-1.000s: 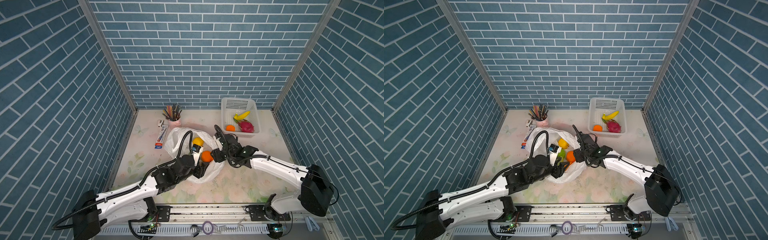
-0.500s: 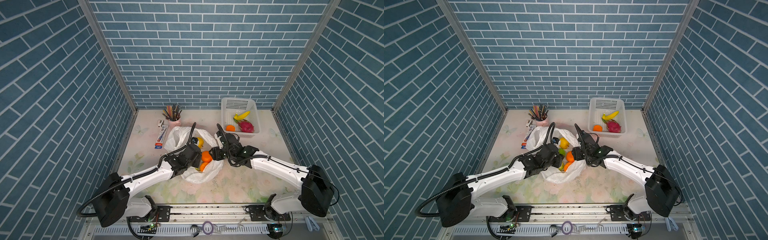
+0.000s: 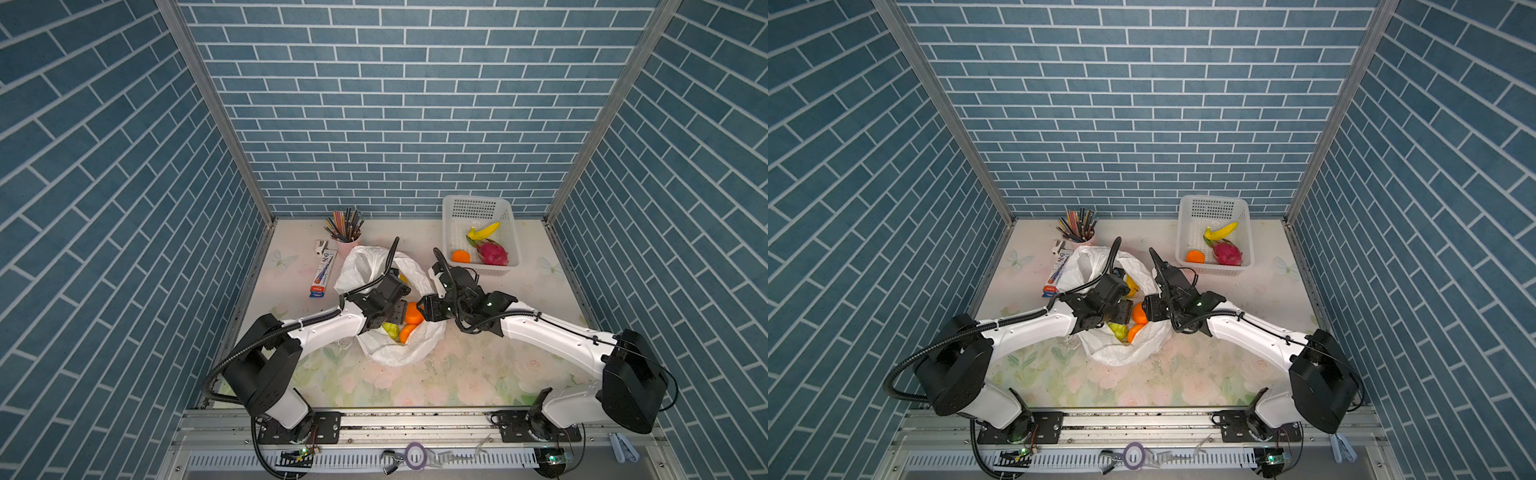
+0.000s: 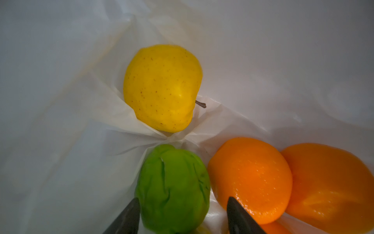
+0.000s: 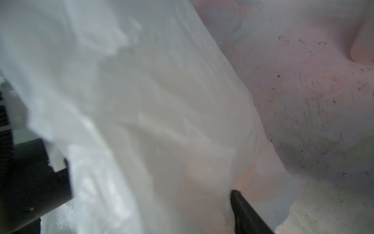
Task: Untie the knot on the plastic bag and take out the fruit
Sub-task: 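Return the right gripper to the bag while the left gripper reaches inside, then grasp the green fruit inside the bag with the left gripper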
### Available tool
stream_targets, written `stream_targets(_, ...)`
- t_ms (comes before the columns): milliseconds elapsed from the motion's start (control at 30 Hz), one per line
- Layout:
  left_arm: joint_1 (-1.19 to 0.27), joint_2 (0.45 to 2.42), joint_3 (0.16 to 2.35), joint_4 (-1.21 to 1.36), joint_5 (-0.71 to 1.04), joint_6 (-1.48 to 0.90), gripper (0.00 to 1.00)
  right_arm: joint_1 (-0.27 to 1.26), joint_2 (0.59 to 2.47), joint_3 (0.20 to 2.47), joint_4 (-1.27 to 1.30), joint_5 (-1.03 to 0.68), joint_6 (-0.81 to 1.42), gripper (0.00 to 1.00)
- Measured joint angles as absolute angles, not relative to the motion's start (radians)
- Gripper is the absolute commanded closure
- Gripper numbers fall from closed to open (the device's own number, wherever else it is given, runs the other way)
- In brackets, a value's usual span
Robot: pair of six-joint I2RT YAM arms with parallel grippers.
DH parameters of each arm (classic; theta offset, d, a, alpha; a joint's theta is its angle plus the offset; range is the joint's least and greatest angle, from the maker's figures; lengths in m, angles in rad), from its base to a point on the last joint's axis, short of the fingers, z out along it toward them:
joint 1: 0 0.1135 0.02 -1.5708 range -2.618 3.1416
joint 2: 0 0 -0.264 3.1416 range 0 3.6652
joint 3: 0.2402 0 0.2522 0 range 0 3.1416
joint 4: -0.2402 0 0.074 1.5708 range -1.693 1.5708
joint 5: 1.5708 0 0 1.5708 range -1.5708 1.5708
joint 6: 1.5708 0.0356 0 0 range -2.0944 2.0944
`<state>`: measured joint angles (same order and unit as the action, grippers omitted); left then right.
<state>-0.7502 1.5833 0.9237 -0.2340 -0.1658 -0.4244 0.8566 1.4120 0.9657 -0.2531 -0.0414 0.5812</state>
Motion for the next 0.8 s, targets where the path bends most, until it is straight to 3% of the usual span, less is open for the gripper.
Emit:
stream_targets(233,-0.736,1.654,0.928,-0.22,-0.183,-0.411,0.28,0.857,1.414,0.968,-0.254,-0.043,0.581,0.39)
stream_targets(500,-0.731,1.66,0.932,-0.186,-0.141,-0.395,0.5,0.857,1.417,0.97,-0.25,-0.046,0.582,0.38)
stream_targets(800,-0.731,1.536,0.875,-0.122,-0.039,-0.369,0.55,0.853,1.435,1.005,-0.249,-0.017,0.607,0.36)
